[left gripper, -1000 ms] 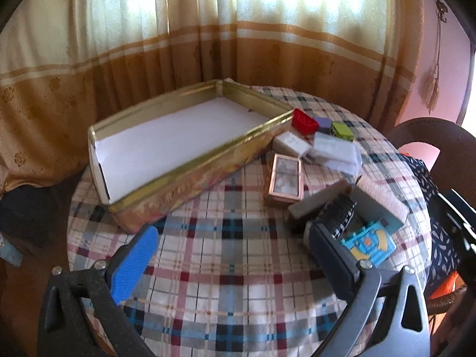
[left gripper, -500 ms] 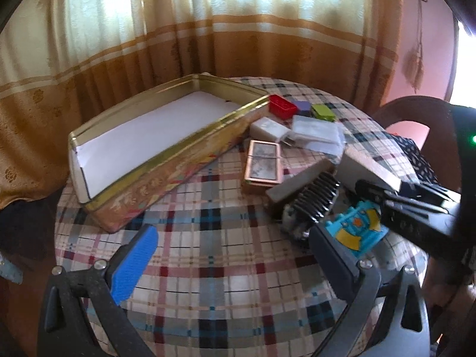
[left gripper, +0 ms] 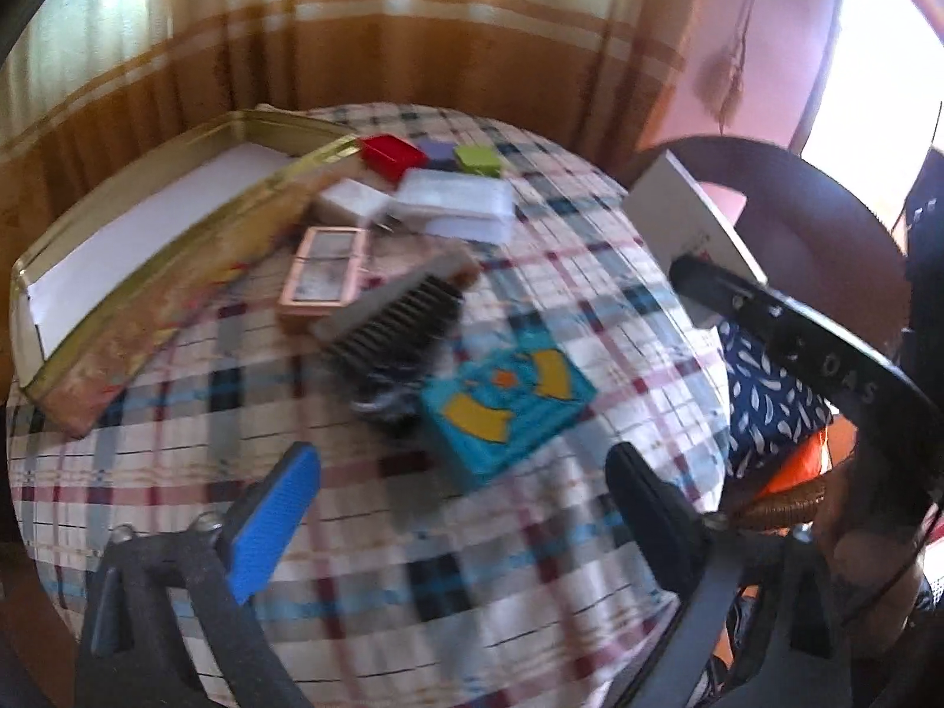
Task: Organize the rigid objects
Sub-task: 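Close left tool on the blue Lego brick while right tool grips the pink patterned box, then lift and carry the blue brick and patterned box over the gold tray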
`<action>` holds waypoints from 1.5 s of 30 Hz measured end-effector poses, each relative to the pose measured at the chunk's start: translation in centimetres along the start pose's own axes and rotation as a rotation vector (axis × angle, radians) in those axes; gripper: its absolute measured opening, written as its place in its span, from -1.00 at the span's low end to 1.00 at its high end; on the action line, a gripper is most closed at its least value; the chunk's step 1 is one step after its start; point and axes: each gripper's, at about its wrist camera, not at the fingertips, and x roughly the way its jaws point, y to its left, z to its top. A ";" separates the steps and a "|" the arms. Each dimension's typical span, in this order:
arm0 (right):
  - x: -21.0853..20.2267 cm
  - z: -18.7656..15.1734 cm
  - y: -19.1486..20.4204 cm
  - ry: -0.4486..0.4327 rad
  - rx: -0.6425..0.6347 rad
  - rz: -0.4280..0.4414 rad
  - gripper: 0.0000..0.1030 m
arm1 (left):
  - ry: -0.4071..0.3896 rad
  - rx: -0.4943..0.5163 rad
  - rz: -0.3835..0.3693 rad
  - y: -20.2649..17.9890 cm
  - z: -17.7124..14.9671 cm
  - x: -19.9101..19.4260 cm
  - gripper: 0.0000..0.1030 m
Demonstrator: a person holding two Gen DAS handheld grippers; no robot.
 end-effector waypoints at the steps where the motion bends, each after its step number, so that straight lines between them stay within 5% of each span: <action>1: -0.2 0.0 -0.1 -0.008 0.002 -0.004 -0.47 | 0.017 0.002 -0.005 -0.5 0.1 0.3 0.77; 11: -2.1 0.3 -1.2 -0.070 0.016 -0.029 -0.46 | 0.056 -0.141 0.100 -1.6 2.2 3.6 0.77; 17: -1.8 0.2 -1.8 -0.057 0.041 -0.029 -0.46 | 0.058 -0.117 0.184 -1.7 1.7 4.9 0.73; 20: -1.9 0.2 -1.8 -0.061 0.041 -0.028 -0.46 | 0.040 -0.096 0.171 -1.3 1.3 4.1 0.41; 28: -1.9 0.0 -1.1 -0.073 0.026 -0.031 -0.46 | -0.031 -0.116 -0.030 2.7 0.2 0.9 0.42; 34: -1.8 -0.6 -0.2 -0.068 0.015 -0.021 -0.46 | -0.155 -0.043 0.032 4.5 -1.4 -3.1 0.42; 45: -2.2 -0.7 3.7 -0.065 -0.065 0.012 -0.46 | -0.208 -0.141 0.199 10.0 -1.4 -4.8 0.42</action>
